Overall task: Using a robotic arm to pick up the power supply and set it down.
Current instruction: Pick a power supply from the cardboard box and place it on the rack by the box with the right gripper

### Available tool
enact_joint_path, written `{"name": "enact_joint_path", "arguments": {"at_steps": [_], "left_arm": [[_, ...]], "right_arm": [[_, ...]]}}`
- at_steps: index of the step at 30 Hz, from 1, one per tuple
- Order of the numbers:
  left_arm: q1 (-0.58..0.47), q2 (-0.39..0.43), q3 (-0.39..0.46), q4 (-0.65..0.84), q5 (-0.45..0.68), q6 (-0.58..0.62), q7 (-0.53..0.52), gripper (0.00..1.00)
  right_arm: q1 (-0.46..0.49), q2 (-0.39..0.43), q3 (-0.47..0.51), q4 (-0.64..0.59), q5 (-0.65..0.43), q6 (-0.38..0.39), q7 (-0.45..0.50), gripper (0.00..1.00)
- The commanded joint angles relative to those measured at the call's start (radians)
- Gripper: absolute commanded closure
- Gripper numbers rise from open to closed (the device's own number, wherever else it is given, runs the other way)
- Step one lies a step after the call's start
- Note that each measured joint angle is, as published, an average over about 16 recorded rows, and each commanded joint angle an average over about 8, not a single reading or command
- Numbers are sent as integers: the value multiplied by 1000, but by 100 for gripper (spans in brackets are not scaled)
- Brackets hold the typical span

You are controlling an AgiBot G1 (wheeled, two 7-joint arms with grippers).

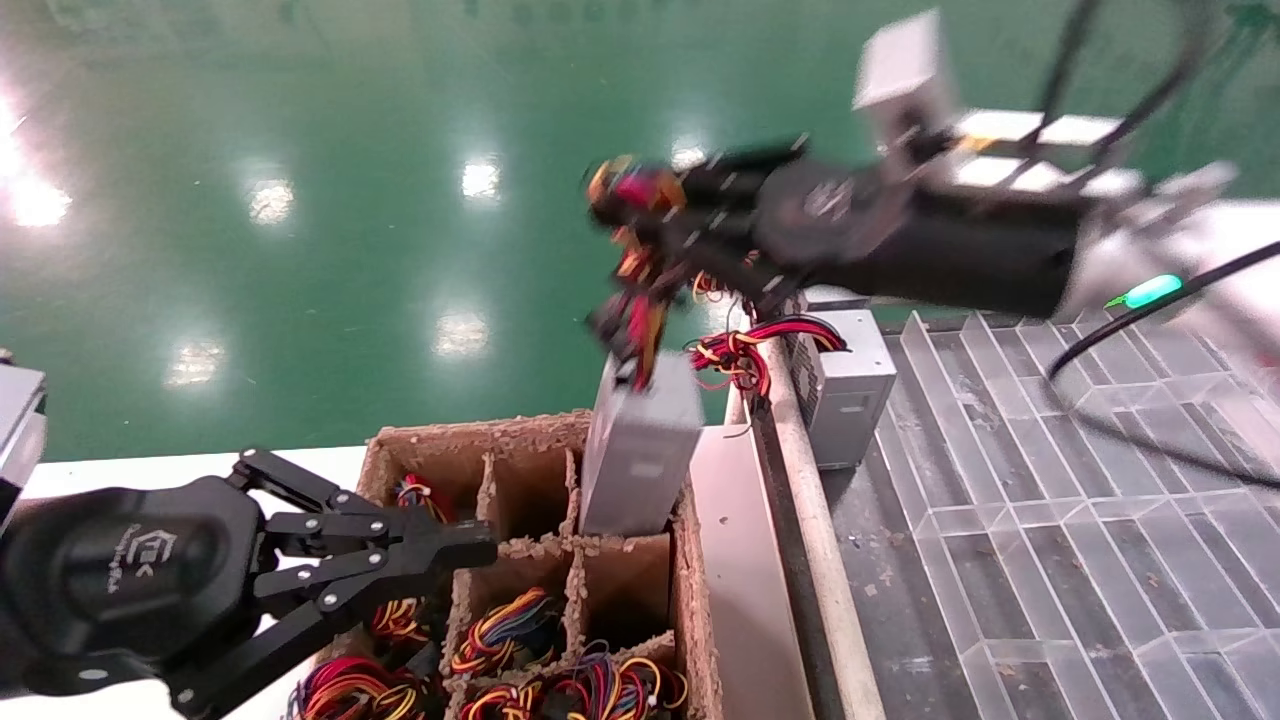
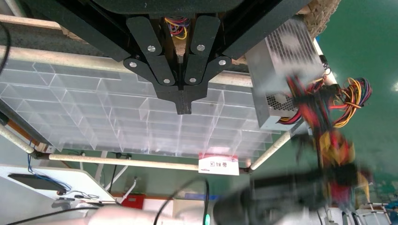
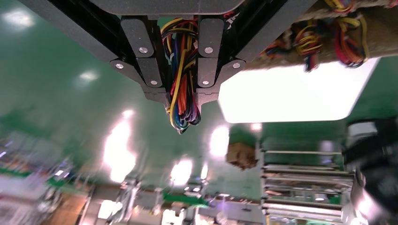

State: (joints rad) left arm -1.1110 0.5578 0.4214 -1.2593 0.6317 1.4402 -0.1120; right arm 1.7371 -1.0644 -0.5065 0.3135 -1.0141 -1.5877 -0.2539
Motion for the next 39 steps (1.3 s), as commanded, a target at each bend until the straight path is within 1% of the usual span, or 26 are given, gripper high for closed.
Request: {"name": "enact_joint_path", "arguments": {"at_steps": [1,6,11,18,24,27,31,35,39], "left_arm": [[0,0,0,0,0,0,0,100],[0,0,0,0,0,0,0,100],[0,0,0,0,0,0,0,100],[0,0,0,0,0,0,0,100],[0,0,0,0,0,0,0,100],[0,0,0,0,0,0,0,100],[0,0,0,0,0,0,0,100],[0,0,0,0,0,0,0,100],[0,0,0,0,0,0,0,100]], "right_arm": [[14,33,1,51,17,2,18,100],[13,167,11,219,59,14,109,100],[-31,316,29,401,98,37,221,100],[-146,522,70,637,155,101,363,100],[-269,661,107,777,215,172,425,100],[-333,701,119,818,245,210,428,100],[-414,717,126,846,274,258,409,100],[-474,698,123,836,285,300,373,100],[-500,654,120,793,287,330,331,100]]}}
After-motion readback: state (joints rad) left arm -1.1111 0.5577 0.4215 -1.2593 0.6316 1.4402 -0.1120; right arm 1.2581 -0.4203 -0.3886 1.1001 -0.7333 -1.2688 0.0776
